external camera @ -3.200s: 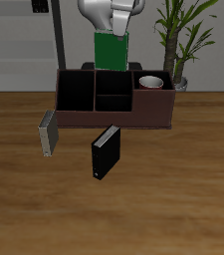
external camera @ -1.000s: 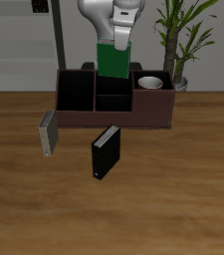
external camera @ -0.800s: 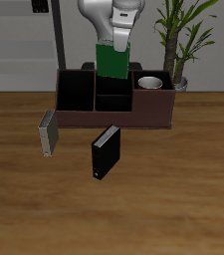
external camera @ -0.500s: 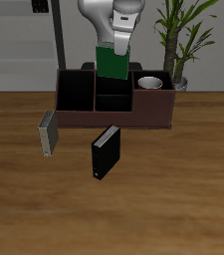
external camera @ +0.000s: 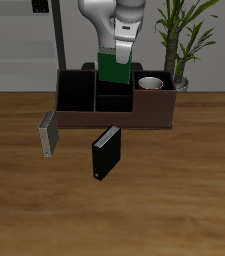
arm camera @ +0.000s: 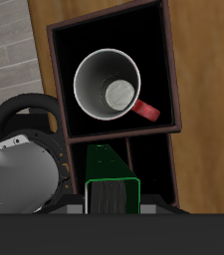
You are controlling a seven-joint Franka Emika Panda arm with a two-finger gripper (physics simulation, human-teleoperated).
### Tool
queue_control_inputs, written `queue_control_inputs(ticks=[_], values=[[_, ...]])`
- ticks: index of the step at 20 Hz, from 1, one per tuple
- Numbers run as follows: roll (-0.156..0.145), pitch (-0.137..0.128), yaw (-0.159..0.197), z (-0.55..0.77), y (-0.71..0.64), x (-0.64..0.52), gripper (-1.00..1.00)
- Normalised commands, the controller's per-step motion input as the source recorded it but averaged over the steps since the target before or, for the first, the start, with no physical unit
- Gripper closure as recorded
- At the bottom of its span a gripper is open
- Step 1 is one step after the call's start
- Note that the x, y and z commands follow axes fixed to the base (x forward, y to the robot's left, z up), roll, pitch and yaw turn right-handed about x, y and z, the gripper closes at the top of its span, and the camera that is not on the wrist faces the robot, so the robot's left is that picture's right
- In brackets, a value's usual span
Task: Place the red mug into the back desk caddy's right compartment and place the green book into the back desk caddy's back compartment
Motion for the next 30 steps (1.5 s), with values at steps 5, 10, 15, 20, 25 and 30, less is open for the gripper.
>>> queue_control_inputs(ticks=[5,10,15,20,25,30], values=[[0.019,0.044,-0.008,-0.16,0.12,-0.05,1.00],[-0.004,0.053,-0.004,-0.19,0.00,-0.01,1.00],[0.002,0.051,0.000,-0.20,-0.03,-0.03,1.00],[-0.001,0.069,-0.016,-0.25,0.02,-0.01,1.00],[-0.006,0.040,-0.023,-0.14,0.00,0.01,1.00],[-0.019,0.074,-0.082,-0.13,-0.01,0.00,-1.00]])
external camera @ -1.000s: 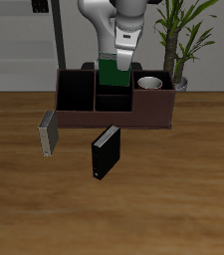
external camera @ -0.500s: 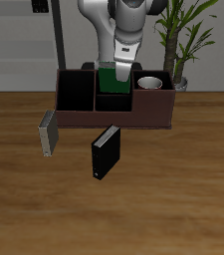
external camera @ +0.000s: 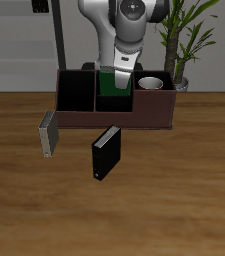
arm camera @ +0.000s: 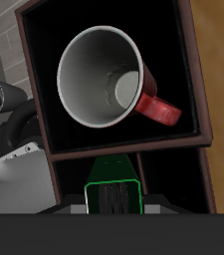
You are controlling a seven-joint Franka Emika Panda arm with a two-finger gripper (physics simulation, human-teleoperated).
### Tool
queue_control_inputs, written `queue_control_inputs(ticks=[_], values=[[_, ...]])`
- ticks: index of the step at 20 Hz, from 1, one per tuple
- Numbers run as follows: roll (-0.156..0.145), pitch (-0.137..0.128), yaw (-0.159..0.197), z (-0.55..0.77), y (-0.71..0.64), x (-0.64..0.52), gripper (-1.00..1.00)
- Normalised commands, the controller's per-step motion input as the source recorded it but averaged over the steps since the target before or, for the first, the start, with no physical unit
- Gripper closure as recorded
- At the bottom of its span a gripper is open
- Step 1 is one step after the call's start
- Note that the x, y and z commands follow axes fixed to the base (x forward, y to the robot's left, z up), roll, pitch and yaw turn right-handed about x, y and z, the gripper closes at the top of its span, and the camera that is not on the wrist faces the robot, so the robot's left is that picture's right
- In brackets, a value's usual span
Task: Place the red mug into the back desk caddy's right compartment and place the green book into the back desk caddy's back compartment
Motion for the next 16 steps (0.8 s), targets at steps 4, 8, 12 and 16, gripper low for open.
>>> queue_control_inputs(ticks=[4,8,12,16], values=[[0.010,0.037,-0.040,-0.06,0.02,-0.03,-1.00],[0.012,0.003,-0.025,0.01,0.05,0.00,-1.00],[0.009,-0.021,-0.030,0.11,0.03,0.02,-1.00],[-0.010,-0.012,-0.048,0.12,-0.01,0.03,-1.00]])
